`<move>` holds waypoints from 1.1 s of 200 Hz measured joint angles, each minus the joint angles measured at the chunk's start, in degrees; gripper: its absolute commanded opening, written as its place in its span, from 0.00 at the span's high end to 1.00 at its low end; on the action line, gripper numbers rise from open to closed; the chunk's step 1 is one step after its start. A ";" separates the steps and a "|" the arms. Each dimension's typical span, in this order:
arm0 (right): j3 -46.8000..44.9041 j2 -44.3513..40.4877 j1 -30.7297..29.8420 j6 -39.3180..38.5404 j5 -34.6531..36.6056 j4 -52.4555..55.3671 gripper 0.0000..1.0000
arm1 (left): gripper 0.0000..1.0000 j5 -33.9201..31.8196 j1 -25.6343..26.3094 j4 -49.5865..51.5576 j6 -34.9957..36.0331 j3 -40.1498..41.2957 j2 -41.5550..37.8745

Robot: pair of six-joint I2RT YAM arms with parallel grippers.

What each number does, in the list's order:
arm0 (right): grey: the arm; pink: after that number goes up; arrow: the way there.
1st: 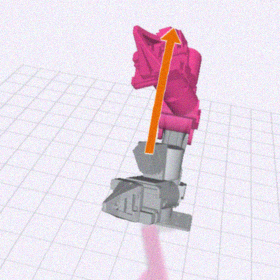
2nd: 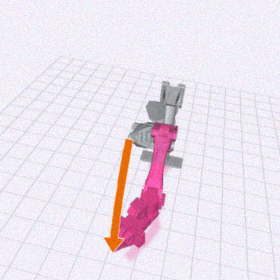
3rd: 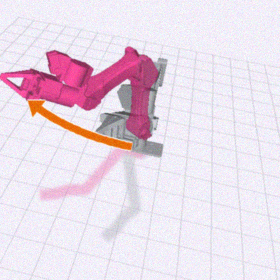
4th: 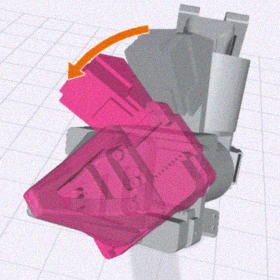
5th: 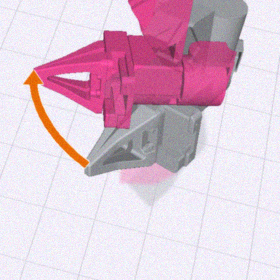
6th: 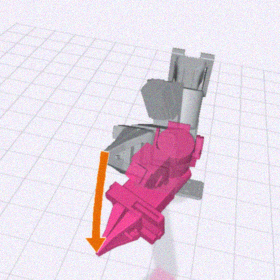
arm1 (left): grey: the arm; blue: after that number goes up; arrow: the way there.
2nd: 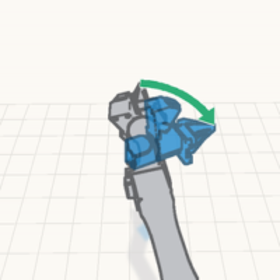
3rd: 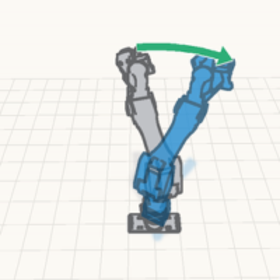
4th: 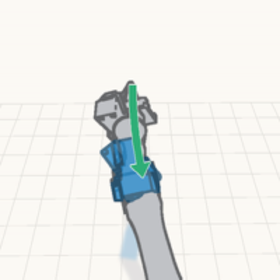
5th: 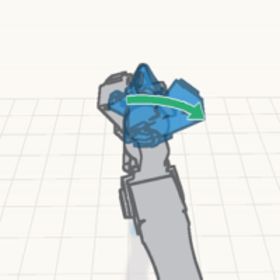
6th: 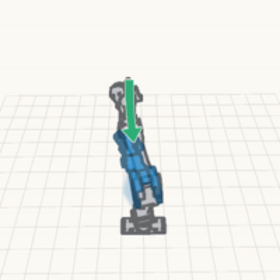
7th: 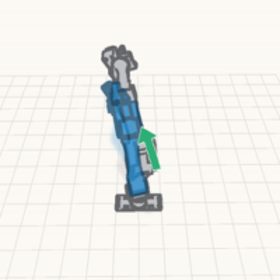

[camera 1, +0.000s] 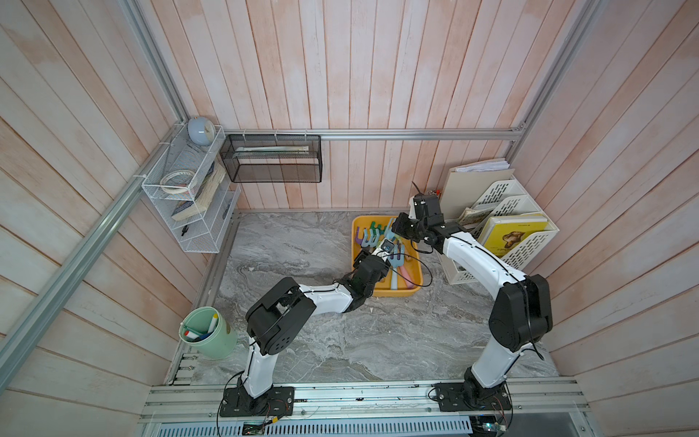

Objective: Take the hand rake out of the storage box
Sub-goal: Pick up the rake from the storage box.

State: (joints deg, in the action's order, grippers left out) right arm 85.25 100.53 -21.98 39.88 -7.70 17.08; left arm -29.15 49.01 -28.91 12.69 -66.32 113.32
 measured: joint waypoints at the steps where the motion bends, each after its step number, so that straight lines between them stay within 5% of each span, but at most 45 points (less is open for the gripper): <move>1: 0.00 0.00 0.00 0.00 -0.04 -0.02 0.93 | 0.61 0.15 0.00 0.07 0.02 0.00 0.00; 35: -0.57 -0.04 -0.15 -0.04 -2.03 -2.29 0.84 | 0.83 0.48 -0.24 0.72 -1.40 0.17 -0.20; 48: -1.53 -0.13 -0.04 -0.09 -2.73 -3.78 0.82 | 1.00 0.59 -0.57 0.85 -1.68 1.07 -0.85; 101: -5.88 -1.31 0.00 0.44 -7.98 -10.34 0.67 | 1.00 6.51 -2.75 1.55 -4.59 6.62 -6.49; 129: -9.57 -2.60 0.22 0.59 -13.51 -17.20 0.39 | 1.00 11.08 -5.05 2.62 -7.21 8.28 -9.14; 169: -15.17 -4.79 2.16 1.51 -20.48 -24.63 0.30 | 1.00 24.33 -12.35 2.95 -14.10 13.09 -14.80; 220: -19.23 -9.99 4.76 1.07 -22.58 -28.24 0.02 | 1.00 41.92 -24.70 2.69 -23.28 18.86 -21.99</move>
State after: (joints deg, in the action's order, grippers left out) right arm 66.02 90.54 -17.21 40.95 -30.28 -11.16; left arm 12.78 24.32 -26.22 -10.59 -47.46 91.33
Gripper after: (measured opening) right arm 0.954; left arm 0.278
